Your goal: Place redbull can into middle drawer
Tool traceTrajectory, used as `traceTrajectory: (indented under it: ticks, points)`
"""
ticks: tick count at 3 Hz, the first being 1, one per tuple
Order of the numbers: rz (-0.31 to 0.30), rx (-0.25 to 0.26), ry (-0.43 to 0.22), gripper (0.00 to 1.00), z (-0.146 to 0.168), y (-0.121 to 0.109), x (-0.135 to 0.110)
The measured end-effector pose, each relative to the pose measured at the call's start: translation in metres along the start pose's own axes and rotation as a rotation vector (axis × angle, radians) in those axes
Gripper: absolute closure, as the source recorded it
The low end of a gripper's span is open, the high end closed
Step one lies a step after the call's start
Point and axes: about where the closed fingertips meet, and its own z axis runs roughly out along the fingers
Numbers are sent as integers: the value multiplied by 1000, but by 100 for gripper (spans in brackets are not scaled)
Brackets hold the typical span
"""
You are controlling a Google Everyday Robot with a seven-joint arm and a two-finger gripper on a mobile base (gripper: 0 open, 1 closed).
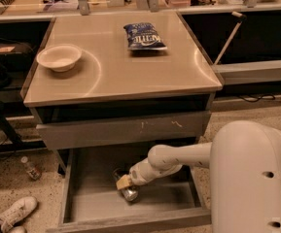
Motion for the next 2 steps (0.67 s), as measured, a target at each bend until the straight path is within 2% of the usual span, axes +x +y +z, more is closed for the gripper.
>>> traceTrajectory:
  ticks: [2]
  points:
    - [0, 0, 0, 11, 0, 0, 0]
